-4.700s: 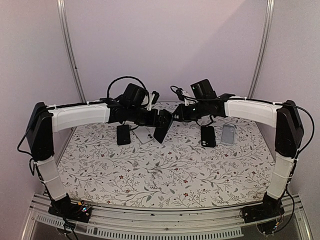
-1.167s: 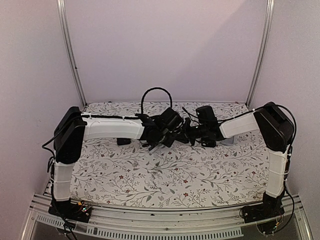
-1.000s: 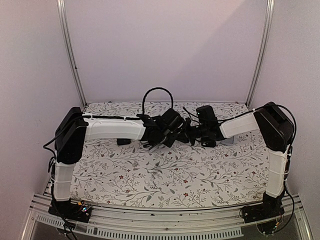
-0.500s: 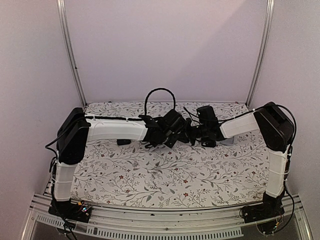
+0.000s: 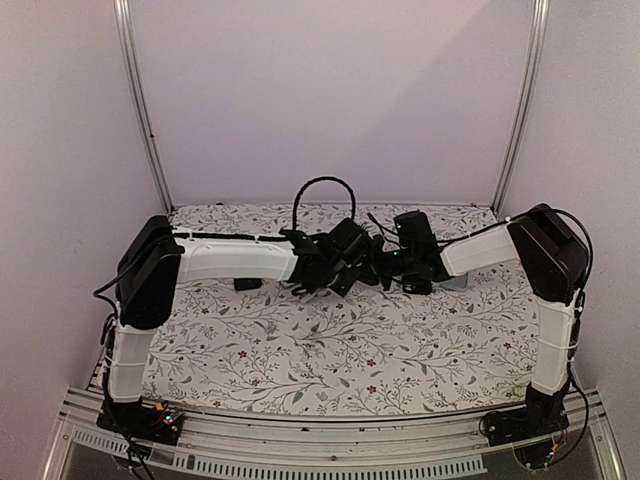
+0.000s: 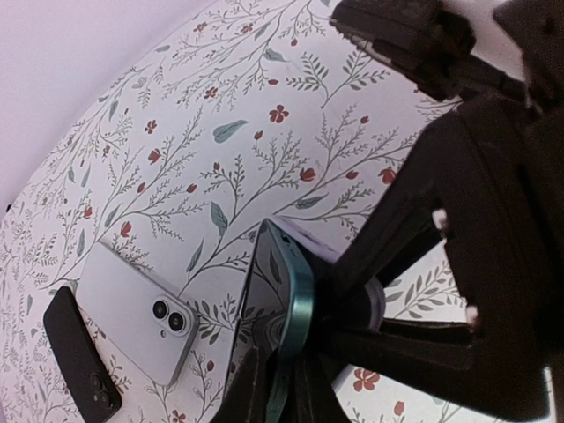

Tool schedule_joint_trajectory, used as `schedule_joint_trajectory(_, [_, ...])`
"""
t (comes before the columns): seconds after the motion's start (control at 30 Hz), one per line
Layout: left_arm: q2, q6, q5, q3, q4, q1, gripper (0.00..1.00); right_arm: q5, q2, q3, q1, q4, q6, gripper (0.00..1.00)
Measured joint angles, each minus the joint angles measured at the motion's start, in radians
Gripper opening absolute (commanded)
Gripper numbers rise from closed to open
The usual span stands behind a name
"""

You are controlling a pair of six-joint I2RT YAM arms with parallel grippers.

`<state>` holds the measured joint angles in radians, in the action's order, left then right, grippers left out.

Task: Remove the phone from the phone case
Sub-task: Remove the phone case from the phone.

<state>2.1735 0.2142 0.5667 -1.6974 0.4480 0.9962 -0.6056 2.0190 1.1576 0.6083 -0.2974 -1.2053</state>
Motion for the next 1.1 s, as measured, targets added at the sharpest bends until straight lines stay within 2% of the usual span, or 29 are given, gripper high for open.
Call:
schedule_joint_trajectory(0.5, [-0.013,0.000,-0.013,0.001,0.011,0.000,0.00,-0.002,0.000,0.001,0.000,0.001,0.044,0.00])
schedule_joint_trajectory(1.1, [-0.098,0.023,-0.080,0.078,-0.009,-0.013,0.00,-0.009,-0.030,0.022,0.014,0.059,0.154,0.00])
